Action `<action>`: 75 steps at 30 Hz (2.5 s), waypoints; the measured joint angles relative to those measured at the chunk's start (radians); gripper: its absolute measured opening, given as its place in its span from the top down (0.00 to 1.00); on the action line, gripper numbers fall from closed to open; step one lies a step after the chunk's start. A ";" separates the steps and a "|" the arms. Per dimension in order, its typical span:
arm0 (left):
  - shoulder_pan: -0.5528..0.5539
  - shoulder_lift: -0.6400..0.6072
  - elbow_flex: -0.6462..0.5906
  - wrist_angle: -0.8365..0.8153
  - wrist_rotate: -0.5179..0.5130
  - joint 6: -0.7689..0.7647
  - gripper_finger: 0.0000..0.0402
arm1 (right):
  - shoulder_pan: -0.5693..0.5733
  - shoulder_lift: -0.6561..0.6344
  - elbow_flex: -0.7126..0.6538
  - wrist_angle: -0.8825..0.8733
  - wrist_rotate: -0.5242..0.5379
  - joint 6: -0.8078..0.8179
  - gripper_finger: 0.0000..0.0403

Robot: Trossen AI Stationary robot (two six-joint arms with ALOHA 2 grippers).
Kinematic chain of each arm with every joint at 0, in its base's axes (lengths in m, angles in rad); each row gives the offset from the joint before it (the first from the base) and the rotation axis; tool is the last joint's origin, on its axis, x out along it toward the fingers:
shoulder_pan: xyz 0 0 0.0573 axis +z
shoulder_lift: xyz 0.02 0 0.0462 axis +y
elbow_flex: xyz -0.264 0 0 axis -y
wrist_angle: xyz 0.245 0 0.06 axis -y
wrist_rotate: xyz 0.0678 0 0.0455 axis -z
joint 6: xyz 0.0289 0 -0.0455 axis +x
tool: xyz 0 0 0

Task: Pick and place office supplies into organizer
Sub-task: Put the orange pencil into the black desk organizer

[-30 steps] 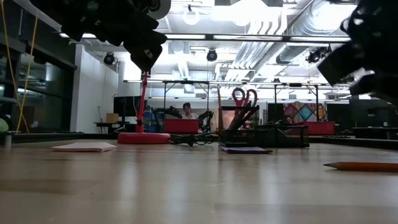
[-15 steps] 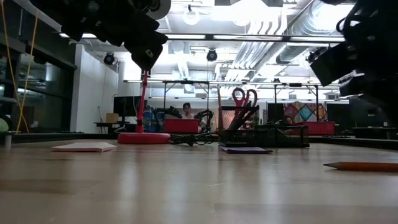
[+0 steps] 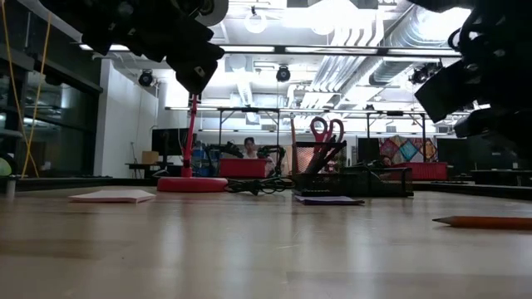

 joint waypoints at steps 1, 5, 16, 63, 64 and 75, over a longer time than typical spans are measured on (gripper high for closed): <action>0.000 0.000 0.000 0.000 -0.001 0.003 0.72 | -0.003 0.003 0.000 0.000 0.000 -0.001 0.75; 0.000 0.000 0.000 0.000 -0.001 0.006 0.72 | -0.015 0.029 0.000 0.006 -0.004 -0.001 0.75; 0.000 0.000 0.000 0.000 -0.005 0.005 0.72 | -0.023 0.044 0.000 0.046 -0.059 -0.050 0.88; 0.000 0.000 0.000 -0.052 0.062 0.006 0.72 | -0.277 0.070 0.003 0.458 -0.124 0.180 0.76; 0.000 0.000 0.000 -0.052 0.068 0.006 0.72 | -0.269 0.065 0.002 0.448 -0.125 0.189 0.76; 0.000 0.000 0.000 -0.050 0.078 0.017 0.72 | -0.251 -0.051 0.003 0.364 0.031 0.293 0.75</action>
